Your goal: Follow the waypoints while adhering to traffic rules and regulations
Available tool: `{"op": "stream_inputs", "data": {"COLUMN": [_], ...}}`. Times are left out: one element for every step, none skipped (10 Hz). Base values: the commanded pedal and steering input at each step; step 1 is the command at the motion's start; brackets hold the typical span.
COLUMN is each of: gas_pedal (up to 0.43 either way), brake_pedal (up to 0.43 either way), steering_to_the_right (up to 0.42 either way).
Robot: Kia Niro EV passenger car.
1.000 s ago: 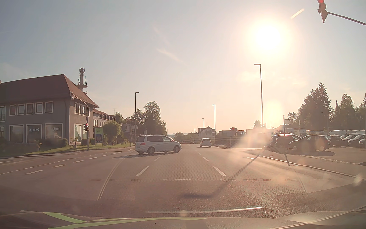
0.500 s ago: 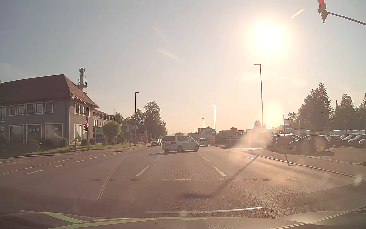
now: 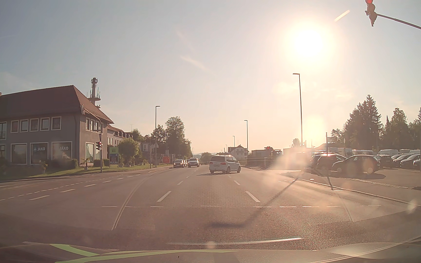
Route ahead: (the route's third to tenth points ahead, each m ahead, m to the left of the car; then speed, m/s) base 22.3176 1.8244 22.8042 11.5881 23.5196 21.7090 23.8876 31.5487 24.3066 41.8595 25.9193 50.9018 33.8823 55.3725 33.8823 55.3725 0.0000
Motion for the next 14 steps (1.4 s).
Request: {"op": "stream_inputs", "data": {"gas_pedal": [0.000, 0.000, 0.000, 0.000, 0.000, 0.000, 0.000, 0.000, 0.000, 0.000, 0.000, 0.000, 0.000, 0.000], "brake_pedal": [0.311, 0.311, 0.311, 0.311, 0.311, 0.311, 0.311, 0.311, 0.311, 0.311, 0.311, 0.311, 0.311, 0.311], "steering_to_the_right": [0.000, 0.000, 0.000, 0.000, 0.000, 0.000, 0.000, 0.000, 0.000, 0.000, 0.000, 0.000, 0.000, 0.000]}}
